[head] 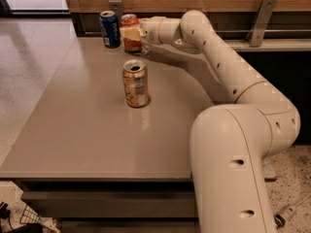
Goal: Move coke can near pepsi can
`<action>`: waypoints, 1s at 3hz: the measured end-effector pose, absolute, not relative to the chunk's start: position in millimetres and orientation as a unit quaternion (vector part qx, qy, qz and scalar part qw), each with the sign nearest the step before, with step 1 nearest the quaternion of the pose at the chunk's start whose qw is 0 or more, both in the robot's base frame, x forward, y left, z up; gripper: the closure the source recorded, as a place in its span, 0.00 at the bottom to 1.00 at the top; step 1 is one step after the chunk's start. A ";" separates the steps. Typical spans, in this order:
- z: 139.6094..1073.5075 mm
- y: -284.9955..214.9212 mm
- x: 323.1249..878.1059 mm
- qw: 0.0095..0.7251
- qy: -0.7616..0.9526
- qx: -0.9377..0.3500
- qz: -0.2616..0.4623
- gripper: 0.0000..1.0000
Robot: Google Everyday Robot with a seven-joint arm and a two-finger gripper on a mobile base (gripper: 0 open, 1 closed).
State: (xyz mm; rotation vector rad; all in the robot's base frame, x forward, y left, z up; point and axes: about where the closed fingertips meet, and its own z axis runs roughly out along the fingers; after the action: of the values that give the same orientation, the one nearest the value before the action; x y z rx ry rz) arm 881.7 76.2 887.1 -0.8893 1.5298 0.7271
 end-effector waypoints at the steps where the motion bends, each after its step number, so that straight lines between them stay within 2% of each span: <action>1: 886.0 79.5 881.4 0.575 0.653 -0.381 0.312 0.35; 2: 884.8 83.1 881.1 0.574 0.653 -0.382 0.314 0.12; 3: 883.8 86.3 880.8 0.573 0.652 -0.383 0.315 0.00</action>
Offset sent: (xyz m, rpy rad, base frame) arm -0.0002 0.0028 -0.0009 0.0003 0.0014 0.0033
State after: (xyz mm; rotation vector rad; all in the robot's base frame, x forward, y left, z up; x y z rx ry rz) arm 880.8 86.3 883.8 -0.8972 1.5293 0.7393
